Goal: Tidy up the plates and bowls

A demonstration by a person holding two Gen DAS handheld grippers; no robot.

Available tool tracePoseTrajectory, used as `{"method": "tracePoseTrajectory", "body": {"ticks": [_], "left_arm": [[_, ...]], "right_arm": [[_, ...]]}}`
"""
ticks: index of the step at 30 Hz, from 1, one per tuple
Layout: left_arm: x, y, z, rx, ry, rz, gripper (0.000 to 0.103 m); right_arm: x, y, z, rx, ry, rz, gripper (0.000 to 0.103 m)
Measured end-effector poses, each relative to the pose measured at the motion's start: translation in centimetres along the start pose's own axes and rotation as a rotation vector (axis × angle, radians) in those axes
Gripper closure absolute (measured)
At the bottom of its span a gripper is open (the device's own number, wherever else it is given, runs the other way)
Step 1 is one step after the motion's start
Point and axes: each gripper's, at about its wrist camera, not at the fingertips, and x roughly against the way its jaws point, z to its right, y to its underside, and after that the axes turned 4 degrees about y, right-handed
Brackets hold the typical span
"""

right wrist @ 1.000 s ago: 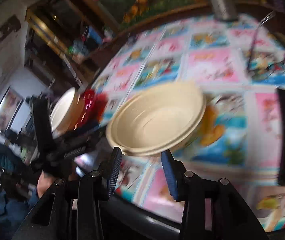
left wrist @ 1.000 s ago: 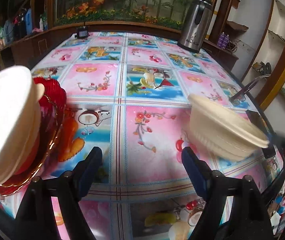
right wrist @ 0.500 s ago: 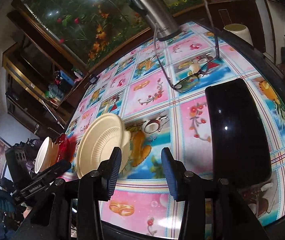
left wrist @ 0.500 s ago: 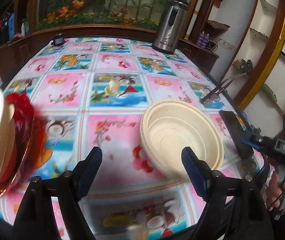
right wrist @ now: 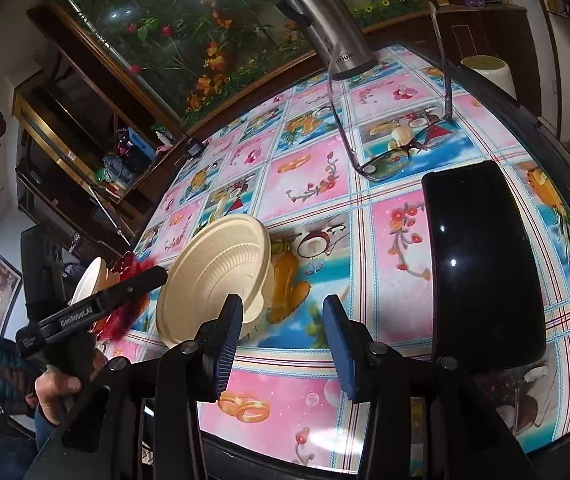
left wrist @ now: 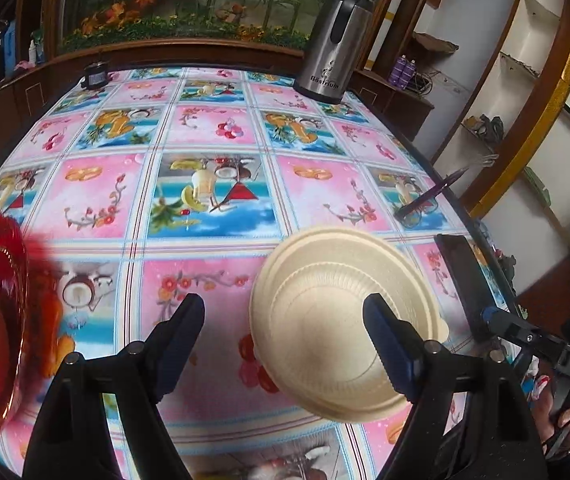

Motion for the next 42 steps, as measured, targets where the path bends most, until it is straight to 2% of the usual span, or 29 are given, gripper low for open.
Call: {"method": "tracePoseTrajectory", "body": {"ticks": [6,12,17,22,25,26,29,30,35,42], "left_arm": [[-0.4,-0.2,0.1,-0.015,0.032,-0.015,0.022],[0.1,0.0,0.2,-0.027,0.033,-0.003,0.022],[0.3,0.1,0.0,-0.042,0.007,-0.017,0.022],[-0.4,0.0,-0.7,-0.012,0.015,-0.048,0.022],[-0.9,0.0,-0.6,-0.025,0.014,-0.066,0.022],[-0.9,0.1,-0.5,-0.034,0.012,-0.057,0.023],[-1.7,0.3,-0.6,-0.039,0.011,-0.084,0.044],[-2.1,0.4,-0.7,-0.03,0.021,-0.101,0.047],[-1.9,0.2,-1.4,-0.008,0.029,-0.099,0.047],[-1.3,0.0,-2.8,0.032,0.035,-0.083,0.046]], "right_arm": [[0.7,0.4,-1.3,0.013,0.019,0.011,0.056],[0.9,0.7,-2.2,0.01,0.022,0.015,0.055],[0.3,0.8,-2.6,-0.006,0.01,0.0,0.054],[-0.8,0.4,-2.7,-0.034,0.014,-0.02,0.054],[-2.1,-0.2,-2.5,-0.067,-0.012,-0.051,0.053],[-2.5,-0.4,-2.5,-0.076,-0.017,-0.059,0.052],[-3.2,-0.8,-2.9,-0.075,-0.028,-0.05,0.051],[-3.6,-0.9,-3.0,-0.078,-0.025,-0.055,0.05],[-4.4,-1.2,-3.1,-0.072,-0.027,-0.065,0.049],[-3.4,-1.6,-1.8,-0.098,-0.007,-0.055,0.049]]}}
